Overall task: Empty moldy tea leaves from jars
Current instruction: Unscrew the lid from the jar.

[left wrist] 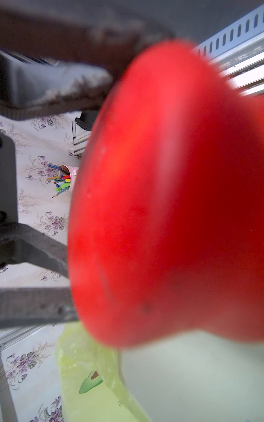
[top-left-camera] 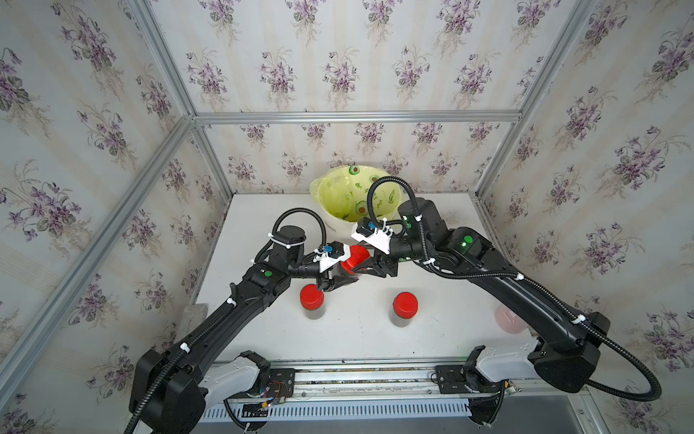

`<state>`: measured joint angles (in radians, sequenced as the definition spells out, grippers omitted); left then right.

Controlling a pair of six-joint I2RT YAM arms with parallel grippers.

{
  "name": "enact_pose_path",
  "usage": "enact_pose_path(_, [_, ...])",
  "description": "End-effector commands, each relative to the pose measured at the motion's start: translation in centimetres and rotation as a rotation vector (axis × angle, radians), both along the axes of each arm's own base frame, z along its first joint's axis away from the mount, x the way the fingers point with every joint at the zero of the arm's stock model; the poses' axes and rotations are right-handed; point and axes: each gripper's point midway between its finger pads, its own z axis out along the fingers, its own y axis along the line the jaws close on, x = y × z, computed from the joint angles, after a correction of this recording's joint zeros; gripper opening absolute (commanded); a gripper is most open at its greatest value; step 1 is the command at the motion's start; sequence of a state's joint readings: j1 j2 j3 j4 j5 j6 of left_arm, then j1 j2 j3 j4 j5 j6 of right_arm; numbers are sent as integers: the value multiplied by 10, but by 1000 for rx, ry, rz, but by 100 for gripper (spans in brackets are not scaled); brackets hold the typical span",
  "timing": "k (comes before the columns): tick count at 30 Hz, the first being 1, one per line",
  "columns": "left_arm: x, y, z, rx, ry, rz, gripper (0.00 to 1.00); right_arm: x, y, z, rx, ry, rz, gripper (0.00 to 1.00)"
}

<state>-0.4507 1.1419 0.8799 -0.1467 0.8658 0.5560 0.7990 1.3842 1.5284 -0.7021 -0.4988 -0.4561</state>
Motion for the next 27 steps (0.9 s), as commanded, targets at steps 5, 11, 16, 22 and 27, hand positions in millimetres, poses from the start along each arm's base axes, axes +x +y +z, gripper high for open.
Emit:
enact_pose_path(5, [-14, -1, 0, -17, 35, -65, 53, 3, -9, -5, -26, -122, 114, 38])
enact_pose_path(11, [-16, -1, 1, -21, 34, -75, 54, 1, -12, -13, -38, -139, 149, 39])
enact_pose_path(16, [-15, -1, 1, -17, 32, -67, 54, 5, -12, -12, -35, -138, 121, 38])
enact_pose_path(22, [-12, -1, 2, -13, 23, -55, 54, 4, -18, -4, 7, -149, 73, 35])
enact_pose_path(27, [-11, -1, 3, -13, 23, -54, 53, 3, -21, -4, 43, -138, 30, 33])
